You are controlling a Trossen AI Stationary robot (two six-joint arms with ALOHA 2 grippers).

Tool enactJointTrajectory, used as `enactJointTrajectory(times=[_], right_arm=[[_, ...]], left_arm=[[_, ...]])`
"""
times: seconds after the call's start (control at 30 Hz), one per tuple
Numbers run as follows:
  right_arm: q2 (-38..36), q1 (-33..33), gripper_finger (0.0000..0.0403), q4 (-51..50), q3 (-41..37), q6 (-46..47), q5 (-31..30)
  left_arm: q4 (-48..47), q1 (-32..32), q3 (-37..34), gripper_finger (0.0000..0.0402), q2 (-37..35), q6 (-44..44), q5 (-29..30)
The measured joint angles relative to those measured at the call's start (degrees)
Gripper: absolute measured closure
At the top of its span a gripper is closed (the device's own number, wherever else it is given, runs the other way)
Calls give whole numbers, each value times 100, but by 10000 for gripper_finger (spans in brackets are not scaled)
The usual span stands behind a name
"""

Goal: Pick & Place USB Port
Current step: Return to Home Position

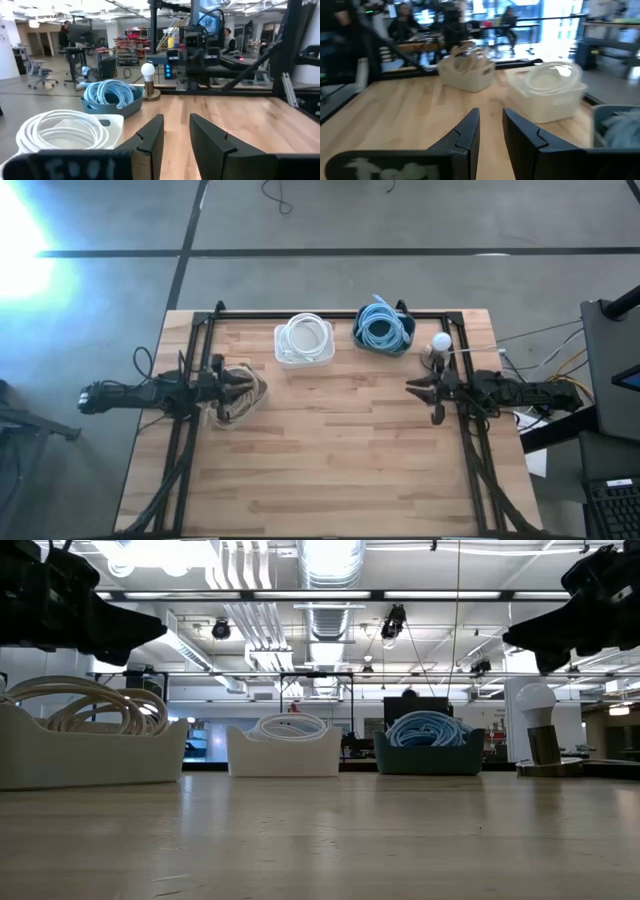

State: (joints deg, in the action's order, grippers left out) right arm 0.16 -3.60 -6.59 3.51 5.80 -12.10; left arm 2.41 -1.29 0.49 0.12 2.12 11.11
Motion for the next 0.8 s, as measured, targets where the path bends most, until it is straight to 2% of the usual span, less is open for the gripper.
enactJointTrajectory(times=[0.2,0.43,0.63,0.8], right_arm=[[10,-2,321,-5,-20,-109,702],[200,0,321,-4,-20,-623,719],[343,0,321,20,-20,-555,716],[323,0,321,632,-48,-765,715]], left_arm=[[-36,2,-4,300,11,213,-10],[-43,2,-5,300,35,70,11],[-47,2,-9,300,79,73,18],[-42,2,-11,300,87,70,25]])
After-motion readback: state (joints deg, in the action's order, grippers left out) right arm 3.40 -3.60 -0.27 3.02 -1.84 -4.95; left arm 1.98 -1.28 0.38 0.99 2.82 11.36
